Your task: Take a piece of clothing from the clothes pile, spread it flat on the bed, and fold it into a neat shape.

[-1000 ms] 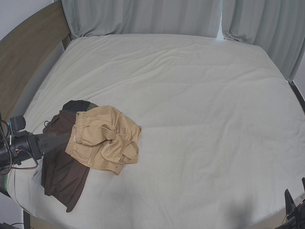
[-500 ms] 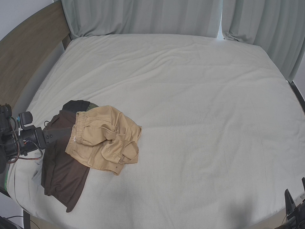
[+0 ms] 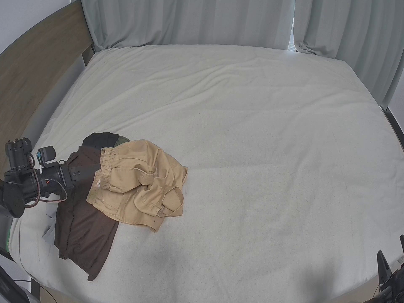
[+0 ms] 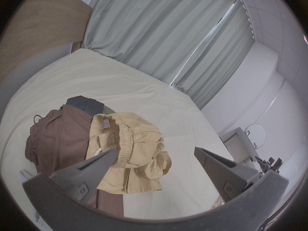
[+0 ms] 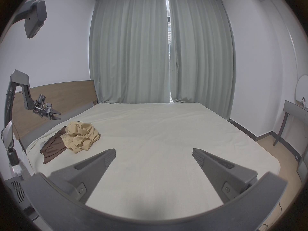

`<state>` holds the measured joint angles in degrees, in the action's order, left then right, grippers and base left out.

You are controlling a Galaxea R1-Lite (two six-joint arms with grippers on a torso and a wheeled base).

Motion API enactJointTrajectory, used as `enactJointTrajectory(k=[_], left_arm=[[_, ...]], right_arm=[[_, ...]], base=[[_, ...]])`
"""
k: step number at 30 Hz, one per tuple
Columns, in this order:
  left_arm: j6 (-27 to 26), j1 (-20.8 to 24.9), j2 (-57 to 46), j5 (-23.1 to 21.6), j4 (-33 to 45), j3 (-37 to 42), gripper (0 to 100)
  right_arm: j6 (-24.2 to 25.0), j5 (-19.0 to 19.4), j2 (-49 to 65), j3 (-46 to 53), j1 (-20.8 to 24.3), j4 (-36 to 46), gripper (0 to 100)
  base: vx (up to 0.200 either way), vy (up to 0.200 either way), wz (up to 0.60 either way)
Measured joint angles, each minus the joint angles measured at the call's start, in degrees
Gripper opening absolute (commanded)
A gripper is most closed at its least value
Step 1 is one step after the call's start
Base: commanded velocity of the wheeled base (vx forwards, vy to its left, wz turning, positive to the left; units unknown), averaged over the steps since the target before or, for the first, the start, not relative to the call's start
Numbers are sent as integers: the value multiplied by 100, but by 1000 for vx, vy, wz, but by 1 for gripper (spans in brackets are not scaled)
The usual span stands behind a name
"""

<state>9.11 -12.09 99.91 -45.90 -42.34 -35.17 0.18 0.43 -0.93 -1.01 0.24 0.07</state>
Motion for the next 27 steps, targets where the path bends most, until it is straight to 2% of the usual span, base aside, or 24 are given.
enactJointTrajectory(k=[12,27], left_arm=[[2,66,761,-63,-22,-597,100],[85,380,1248,-121,-35,-1019,100]], right_arm=[[0,0,0,0,0,-5,100],[0,0,0,0,0,0,100]], base=[[0,0,0],[0,0,0]])
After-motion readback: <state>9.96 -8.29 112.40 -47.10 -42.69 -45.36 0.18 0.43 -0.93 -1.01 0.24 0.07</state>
